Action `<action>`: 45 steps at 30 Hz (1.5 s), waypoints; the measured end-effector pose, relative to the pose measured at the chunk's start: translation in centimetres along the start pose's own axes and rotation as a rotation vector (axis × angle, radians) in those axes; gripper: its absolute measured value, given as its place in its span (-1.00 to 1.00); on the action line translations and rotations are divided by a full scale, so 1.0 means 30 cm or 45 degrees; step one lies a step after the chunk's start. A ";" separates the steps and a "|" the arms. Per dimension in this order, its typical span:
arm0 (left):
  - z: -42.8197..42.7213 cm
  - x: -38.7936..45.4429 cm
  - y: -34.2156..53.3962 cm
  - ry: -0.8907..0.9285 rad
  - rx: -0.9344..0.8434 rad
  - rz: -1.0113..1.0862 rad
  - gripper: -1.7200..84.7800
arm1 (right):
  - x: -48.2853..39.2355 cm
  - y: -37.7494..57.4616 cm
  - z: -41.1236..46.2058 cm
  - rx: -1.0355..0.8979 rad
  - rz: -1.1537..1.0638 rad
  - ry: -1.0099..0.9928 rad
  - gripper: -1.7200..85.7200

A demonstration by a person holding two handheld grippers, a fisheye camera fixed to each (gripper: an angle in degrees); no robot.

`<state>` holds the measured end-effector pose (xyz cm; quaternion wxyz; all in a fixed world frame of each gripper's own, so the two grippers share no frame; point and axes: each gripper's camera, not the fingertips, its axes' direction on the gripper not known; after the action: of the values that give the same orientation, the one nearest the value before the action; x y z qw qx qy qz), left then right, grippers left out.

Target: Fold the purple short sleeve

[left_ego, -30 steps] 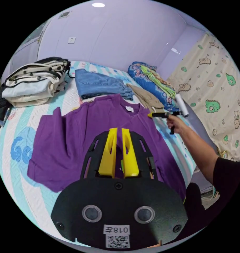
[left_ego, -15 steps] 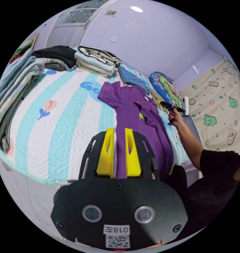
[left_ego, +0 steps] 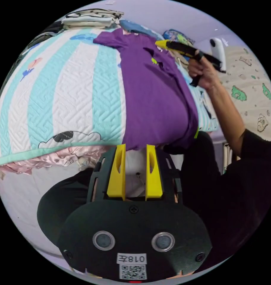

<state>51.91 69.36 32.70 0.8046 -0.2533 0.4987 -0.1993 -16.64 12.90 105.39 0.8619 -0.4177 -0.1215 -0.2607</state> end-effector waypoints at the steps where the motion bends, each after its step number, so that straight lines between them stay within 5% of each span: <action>1: 0.031 -0.002 -0.003 -0.057 -0.064 0.012 -0.70 | -0.014 0.013 0.005 -0.005 -0.002 -0.003 -0.89; 15: 0.265 -0.072 -0.053 -0.053 -0.163 0.126 -0.71 | -0.075 0.101 0.134 -0.061 -0.017 -0.004 -0.93; 23: 0.302 -0.103 -0.038 0.059 -0.253 0.090 -0.97 | -0.058 0.051 0.221 -0.070 -0.011 0.010 -0.91; 31: 0.115 -0.034 0.076 0.343 -0.052 0.193 -0.98 | -0.057 -0.170 0.394 -0.153 -0.094 0.233 -0.80; 41: -0.035 0.051 0.156 0.389 0.107 0.345 -0.98 | -0.014 -0.505 0.796 -0.438 -0.260 0.583 -0.69; 45: -0.053 0.080 0.174 0.416 0.127 0.389 -0.98 | 0.069 -0.534 0.817 -0.484 -0.184 0.497 -0.76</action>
<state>51.84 71.79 27.26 0.7454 -0.0993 0.6446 -0.1380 -23.53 23.14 132.01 0.7543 -0.5040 0.0685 -0.4152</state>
